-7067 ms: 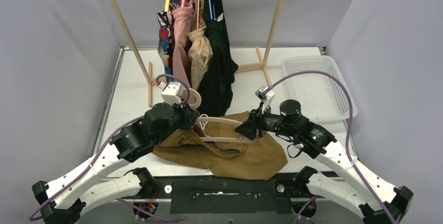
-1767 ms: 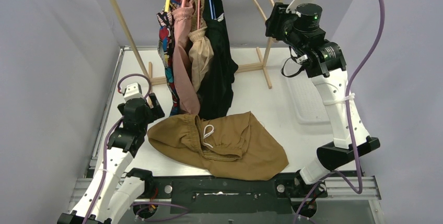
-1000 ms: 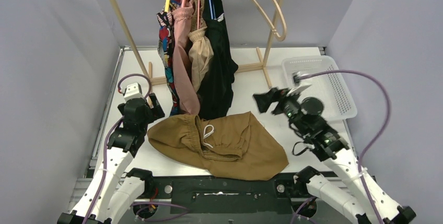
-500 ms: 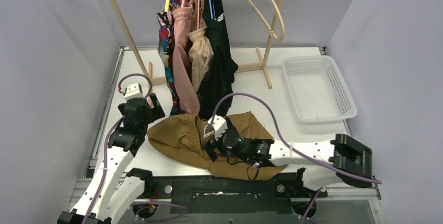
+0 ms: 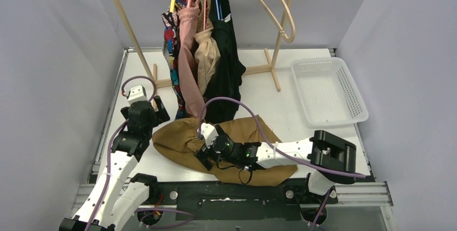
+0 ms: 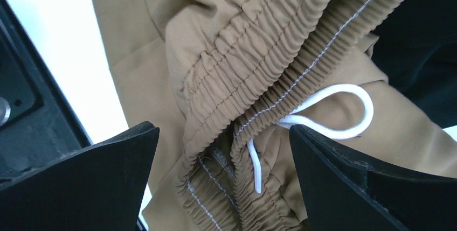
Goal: Remove the shorts from the hanger
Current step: Pick up the shorts at the center of the board.
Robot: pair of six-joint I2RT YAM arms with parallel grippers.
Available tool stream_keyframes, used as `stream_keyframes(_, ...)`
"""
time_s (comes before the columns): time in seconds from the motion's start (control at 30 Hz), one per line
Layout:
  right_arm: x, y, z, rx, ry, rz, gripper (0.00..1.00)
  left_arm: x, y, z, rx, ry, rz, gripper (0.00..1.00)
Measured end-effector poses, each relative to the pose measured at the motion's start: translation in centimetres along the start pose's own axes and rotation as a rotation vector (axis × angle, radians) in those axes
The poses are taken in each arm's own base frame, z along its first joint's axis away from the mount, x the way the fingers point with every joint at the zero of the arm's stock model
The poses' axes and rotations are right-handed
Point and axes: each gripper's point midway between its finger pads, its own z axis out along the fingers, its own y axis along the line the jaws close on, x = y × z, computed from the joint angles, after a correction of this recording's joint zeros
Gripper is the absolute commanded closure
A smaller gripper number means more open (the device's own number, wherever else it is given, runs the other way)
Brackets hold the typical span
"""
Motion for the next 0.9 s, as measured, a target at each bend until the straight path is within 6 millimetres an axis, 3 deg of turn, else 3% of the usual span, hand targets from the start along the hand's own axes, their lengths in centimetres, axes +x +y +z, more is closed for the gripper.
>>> stream_keyframes(0.1,1.6,-0.3,0.9,0.025,0.042,0.01,0.03,0.0,0.0,0.0,-0.001,-0.001,0.0,0.11)
stream_keyframes(0.17,3.1,-0.8,1.2,0.062,0.085,0.018,0.16,0.0,0.0,0.0,-0.002,-0.001,0.0,0.11)
stream_keyframes(0.27,4.7,-1.3,1.4,0.09,0.136,0.013,0.48,0.0,0.0,0.0,-0.002,-0.001,0.0,0.11)
stream_keyframes(0.37,5.3,-1.6,1.1,0.098,0.152,0.004,0.91,0.0,0.0,0.0,-0.001,-0.001,0.0,0.12)
stream_keyframes(0.4,5.2,-1.6,0.9,0.098,0.15,0.0,0.99,0.0,0.0,0.0,-0.001,0.0,0.0,0.11)
stream_keyframes(0.5,4.5,-2.0,-0.5,0.095,0.117,-0.009,1.0,0.0,0.0,0.0,-0.001,-0.001,0.0,0.11)
stream_keyframes(0.6,2.2,-2.4,-2.9,0.096,0.044,-0.019,1.0,0.0,0.0,0.0,-0.001,0.0,0.0,0.11)
stream_keyframes(0.73,-3.6,-3.1,-7.4,0.095,-0.14,-0.02,1.0,0.0,0.0,0.0,-0.002,0.001,0.001,0.11)
stream_keyframes(0.8,-7.1,-3.8,-10.9,0.104,-0.262,-0.009,1.0,0.1,0.0,0.1,-0.002,0.004,0.002,0.11)
stream_keyframes(0.9,-10.6,-5.4,-15.7,0.146,-0.414,0.022,1.0,0.1,0.0,0.1,-0.002,0.004,0.002,0.11)
